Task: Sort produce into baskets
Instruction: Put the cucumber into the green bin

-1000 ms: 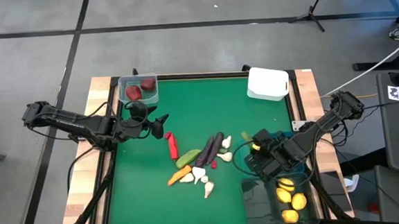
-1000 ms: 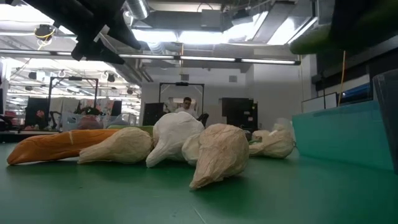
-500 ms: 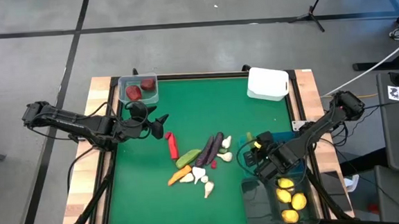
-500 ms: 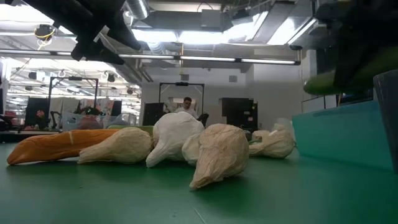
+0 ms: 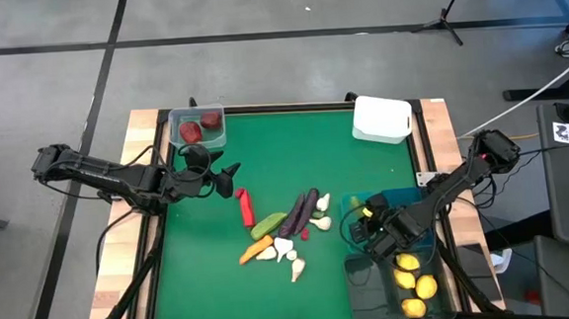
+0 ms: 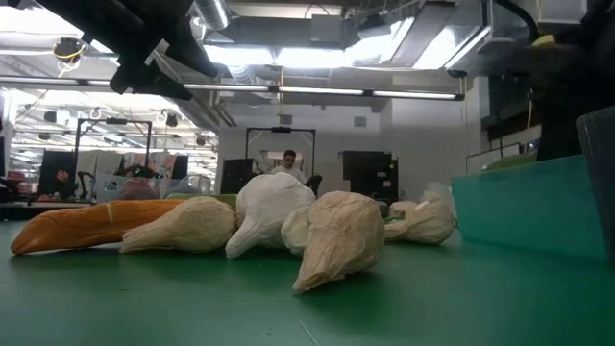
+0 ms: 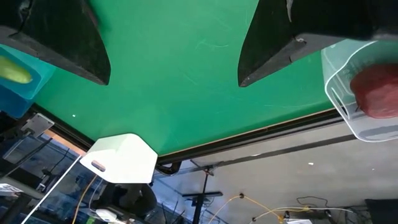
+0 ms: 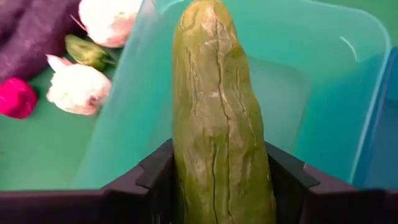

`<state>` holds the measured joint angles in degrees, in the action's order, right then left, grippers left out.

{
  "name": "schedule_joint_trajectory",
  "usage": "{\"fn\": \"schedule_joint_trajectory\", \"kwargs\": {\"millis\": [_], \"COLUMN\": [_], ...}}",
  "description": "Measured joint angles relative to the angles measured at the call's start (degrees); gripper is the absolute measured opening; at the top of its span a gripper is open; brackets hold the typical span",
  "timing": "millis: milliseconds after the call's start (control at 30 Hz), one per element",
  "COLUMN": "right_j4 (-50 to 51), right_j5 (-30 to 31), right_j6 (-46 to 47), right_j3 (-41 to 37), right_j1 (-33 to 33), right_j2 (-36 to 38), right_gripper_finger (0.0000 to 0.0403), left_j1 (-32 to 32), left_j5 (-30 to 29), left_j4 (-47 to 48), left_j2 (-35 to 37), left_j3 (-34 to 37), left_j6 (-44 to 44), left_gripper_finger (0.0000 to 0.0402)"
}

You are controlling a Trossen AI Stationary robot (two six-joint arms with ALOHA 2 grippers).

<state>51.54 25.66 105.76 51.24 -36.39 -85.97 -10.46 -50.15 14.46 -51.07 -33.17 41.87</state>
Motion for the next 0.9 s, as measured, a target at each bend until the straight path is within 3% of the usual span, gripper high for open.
{"fn": "schedule_joint_trajectory", "kwargs": {"millis": [267, 633, 900], "right_j4": [0.4, -0.5, 2.3], "right_j5": [-1.3, 0.2, 0.4], "right_j6": [-1.4, -6.8, -13.8], "right_j3": [0.0, 0.0, 3.0], "right_j1": [0.0, 0.0, 0.0], "right_j2": [0.0, 0.0, 0.0], "right_gripper_finger": [0.0185, 0.0265, 0.0275], "left_j1": [0.0, 0.0, 0.0], "left_j5": [0.0, 0.0, 0.0], "left_j4": [0.0, 0.0, 0.0], "left_j2": [0.0, 0.0, 0.0], "left_j3": [0.0, 0.0, 0.0], "left_j6": [0.0, 0.0, 0.0], "left_gripper_finger": [0.0345, 0.0345, 0.0345]}}
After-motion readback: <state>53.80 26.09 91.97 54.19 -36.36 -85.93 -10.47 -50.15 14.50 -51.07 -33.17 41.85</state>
